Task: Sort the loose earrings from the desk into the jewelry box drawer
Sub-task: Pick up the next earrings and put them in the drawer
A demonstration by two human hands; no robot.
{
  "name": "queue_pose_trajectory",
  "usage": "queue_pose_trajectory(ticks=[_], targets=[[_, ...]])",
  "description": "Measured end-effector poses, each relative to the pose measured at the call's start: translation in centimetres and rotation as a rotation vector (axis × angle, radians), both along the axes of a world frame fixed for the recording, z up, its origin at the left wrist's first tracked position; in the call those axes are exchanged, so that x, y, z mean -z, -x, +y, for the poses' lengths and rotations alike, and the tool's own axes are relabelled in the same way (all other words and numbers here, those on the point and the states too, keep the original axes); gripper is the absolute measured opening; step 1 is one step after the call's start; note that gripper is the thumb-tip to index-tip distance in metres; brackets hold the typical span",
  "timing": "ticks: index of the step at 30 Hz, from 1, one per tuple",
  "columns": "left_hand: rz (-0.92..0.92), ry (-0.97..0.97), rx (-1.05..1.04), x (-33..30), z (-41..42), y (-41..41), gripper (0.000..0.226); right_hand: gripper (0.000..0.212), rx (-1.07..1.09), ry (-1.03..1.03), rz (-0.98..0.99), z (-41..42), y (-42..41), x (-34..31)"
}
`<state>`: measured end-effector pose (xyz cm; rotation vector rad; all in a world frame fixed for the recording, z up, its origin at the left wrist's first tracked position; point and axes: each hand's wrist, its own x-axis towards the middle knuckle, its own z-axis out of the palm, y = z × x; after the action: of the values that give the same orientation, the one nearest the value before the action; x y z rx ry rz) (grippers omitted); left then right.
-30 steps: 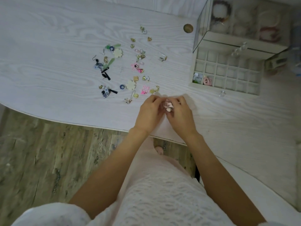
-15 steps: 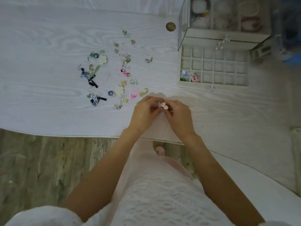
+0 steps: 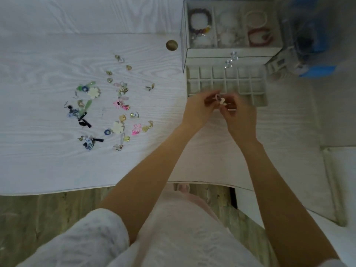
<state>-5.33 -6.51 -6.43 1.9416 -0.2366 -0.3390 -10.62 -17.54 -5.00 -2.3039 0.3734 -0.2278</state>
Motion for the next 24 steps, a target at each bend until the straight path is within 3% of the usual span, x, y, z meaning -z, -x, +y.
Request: queue_pose_trajectory(ticks=[7,12,16,20,24], targets=[[-0.249,-0.250,0.128,1.3,-1.4,-1.2,0.031,0.021,-0.049,0.160,0.031,-1.8,-1.6,1.3],[-0.409,-0.306,0.118,1.9,-0.3,-1.6,0.034,0.034,-0.071,0.136,0.060,-2.2,-1.4,1.1],[-0.569,-0.405,0.187,2.3,0.3,-1.6,0.015,0.023,-0.046,0.256,0.087,-2.6,-0.9,1.5],[-0.727,-0.508,0.235,2.7,0.4,-1.5,0.027,0.019,-0.104,0.336,0.122,-2.2,-0.5,2.0],[-0.797,-0.537,0.268,2.2,0.4,-2.0,0.025,0.020,-0.118,0.366,0.100,-2.0,-0.7,1.6]])
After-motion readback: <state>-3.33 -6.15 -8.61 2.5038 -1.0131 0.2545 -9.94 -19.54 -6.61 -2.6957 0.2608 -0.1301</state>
